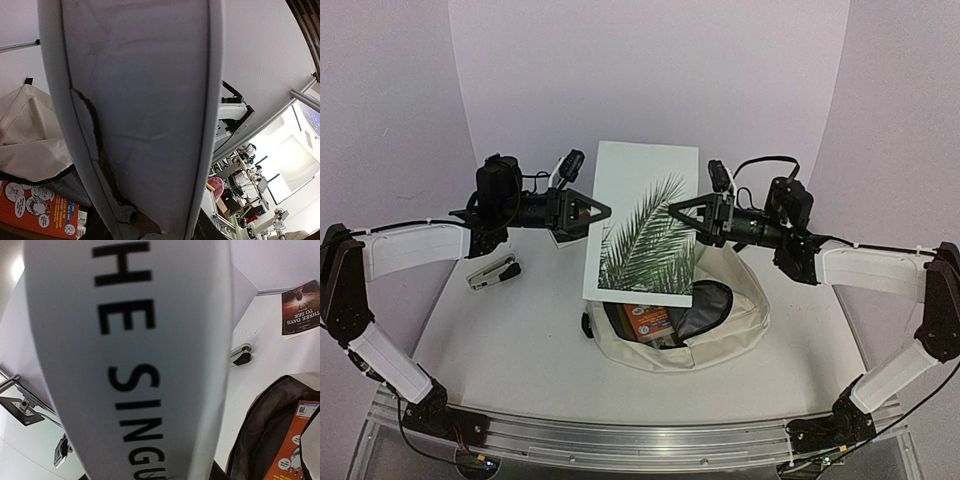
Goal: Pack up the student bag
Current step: Pick up the book from the center of the board, then place the book in the student bag.
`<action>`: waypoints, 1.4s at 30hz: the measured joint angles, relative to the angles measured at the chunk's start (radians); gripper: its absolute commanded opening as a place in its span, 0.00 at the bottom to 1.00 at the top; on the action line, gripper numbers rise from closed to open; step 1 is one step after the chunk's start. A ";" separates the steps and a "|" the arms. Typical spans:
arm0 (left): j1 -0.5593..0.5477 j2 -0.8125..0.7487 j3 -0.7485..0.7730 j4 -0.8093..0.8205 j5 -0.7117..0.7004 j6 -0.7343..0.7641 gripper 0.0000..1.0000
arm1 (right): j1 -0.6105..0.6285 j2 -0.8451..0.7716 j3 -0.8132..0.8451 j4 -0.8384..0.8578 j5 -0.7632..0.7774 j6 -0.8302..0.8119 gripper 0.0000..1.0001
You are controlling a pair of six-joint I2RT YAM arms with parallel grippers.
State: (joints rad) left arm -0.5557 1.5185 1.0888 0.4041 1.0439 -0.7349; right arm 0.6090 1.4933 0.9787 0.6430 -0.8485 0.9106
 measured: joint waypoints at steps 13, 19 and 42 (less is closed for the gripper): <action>-0.001 -0.004 -0.058 0.001 -0.069 -0.045 0.17 | -0.025 0.003 -0.029 0.018 0.062 0.003 0.93; 0.023 -0.042 -0.060 -0.188 -0.199 -0.031 0.17 | -0.064 -0.010 -0.071 -0.085 0.164 -0.075 0.98; 0.147 -0.094 -0.155 -0.469 -0.305 -0.190 0.20 | -0.057 0.070 0.059 -0.870 0.471 -0.636 0.76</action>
State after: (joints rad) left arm -0.4086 1.4242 0.9337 -0.0649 0.7390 -0.9250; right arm 0.5523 1.5636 1.0379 -0.2267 -0.3772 0.2744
